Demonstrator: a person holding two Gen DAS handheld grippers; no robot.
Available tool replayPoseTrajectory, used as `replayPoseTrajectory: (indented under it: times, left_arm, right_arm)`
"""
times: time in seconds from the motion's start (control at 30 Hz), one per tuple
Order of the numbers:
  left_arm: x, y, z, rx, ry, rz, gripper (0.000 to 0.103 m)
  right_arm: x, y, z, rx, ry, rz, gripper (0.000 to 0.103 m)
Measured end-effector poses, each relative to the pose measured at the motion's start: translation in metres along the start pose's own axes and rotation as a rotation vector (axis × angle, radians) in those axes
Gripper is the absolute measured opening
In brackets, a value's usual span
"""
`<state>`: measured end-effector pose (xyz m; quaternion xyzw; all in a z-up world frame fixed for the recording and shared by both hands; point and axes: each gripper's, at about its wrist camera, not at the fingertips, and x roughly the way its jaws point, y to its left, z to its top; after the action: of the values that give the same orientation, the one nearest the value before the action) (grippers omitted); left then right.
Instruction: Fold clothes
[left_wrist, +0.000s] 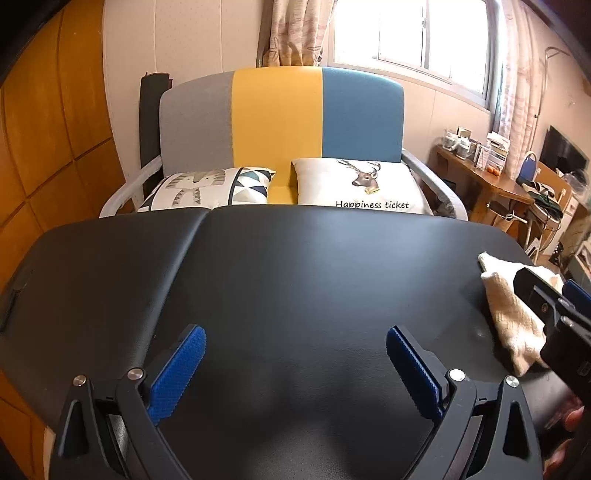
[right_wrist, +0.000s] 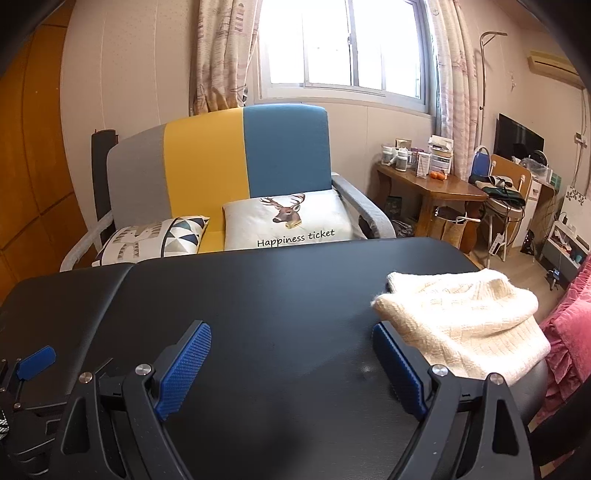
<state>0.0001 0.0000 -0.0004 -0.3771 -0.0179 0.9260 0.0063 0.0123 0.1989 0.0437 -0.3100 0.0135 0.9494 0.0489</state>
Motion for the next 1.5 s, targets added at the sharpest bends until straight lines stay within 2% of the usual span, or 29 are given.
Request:
replayPoseTrajectory:
  times: [0.4, 0.73, 1.5]
  left_arm:
    - [0.002, 0.000, -0.003, 0.025, -0.012, 0.049, 0.100]
    - [0.004, 0.005, -0.004, 0.005, -0.006, 0.087, 0.100]
    - [0.003, -0.006, 0.000, 0.035, -0.003, 0.120, 0.100]
  right_arm:
    - [0.010, 0.021, -0.001, 0.010, 0.003, 0.013, 0.091]
    - [0.015, 0.027, -0.002, 0.011, 0.008, 0.052, 0.091]
    - [0.018, 0.014, -0.006, 0.021, 0.030, 0.073, 0.091]
